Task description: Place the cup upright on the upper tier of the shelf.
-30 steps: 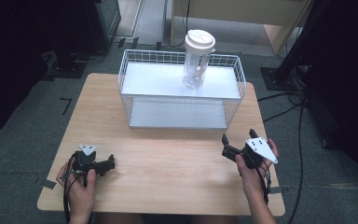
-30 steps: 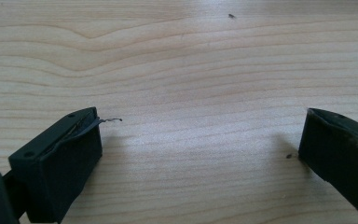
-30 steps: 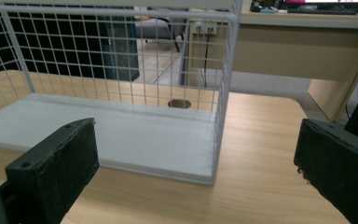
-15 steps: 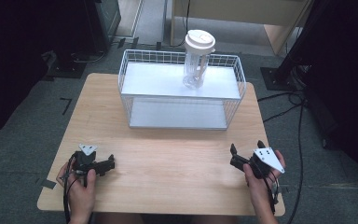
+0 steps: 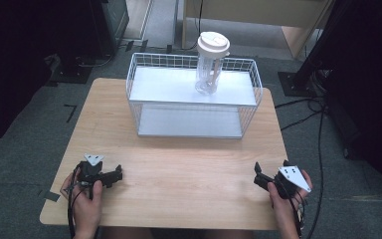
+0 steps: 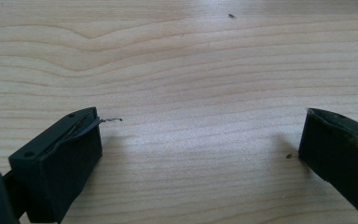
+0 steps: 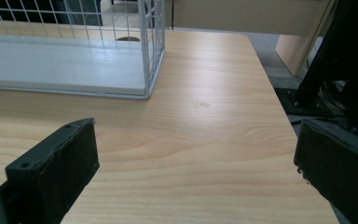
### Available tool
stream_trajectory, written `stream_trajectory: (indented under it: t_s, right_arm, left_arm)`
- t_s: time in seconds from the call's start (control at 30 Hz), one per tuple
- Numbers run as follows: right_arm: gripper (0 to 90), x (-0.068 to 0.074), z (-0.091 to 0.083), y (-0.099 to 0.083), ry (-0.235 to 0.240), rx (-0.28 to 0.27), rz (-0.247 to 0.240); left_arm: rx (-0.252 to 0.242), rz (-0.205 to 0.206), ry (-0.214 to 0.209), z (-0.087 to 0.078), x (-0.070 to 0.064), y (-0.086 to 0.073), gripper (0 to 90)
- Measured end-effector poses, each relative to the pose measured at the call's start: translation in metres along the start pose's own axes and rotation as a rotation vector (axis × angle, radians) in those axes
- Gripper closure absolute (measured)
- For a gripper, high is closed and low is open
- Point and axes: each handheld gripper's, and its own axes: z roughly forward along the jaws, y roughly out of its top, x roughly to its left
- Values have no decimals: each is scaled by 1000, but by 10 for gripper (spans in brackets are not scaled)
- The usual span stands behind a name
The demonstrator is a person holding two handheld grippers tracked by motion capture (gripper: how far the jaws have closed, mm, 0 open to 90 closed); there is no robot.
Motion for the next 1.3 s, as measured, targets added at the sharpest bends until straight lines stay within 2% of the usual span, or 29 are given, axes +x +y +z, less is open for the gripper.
stream_trajectory:
  t_s: [0.27, 0.67, 0.83, 0.93, 1.07, 1.27, 1.3]
  right_arm:
    - [0, -12, -6, -9, -22, 34, -4]
    - [0, -29, -12, -23, -38, 115, -18]
    - [0, -33, -13, -29, 21, 177, -36]
    - [0, -34, -14, -30, 30, 203, -35]
    - [0, -37, -11, -30, 34, 276, -24]
    - [0, -32, -4, -32, 40, 403, -57]
    - [0, -31, -4, -32, 45, 405, -54]
  left_arm:
    - [0, 0, 0, 0, 0, 0, 0]
    - [0, 0, 0, 0, 0, 0, 0]
    - [1, 1, 0, 0, 0, 0, 0]
    - [0, 1, 0, 0, 0, 0, 0]
    - [0, 0, 0, 0, 0, 0, 0]
    - [0, 0, 0, 0, 0, 0, 0]
    - [0, 0, 0, 0, 0, 0, 0]
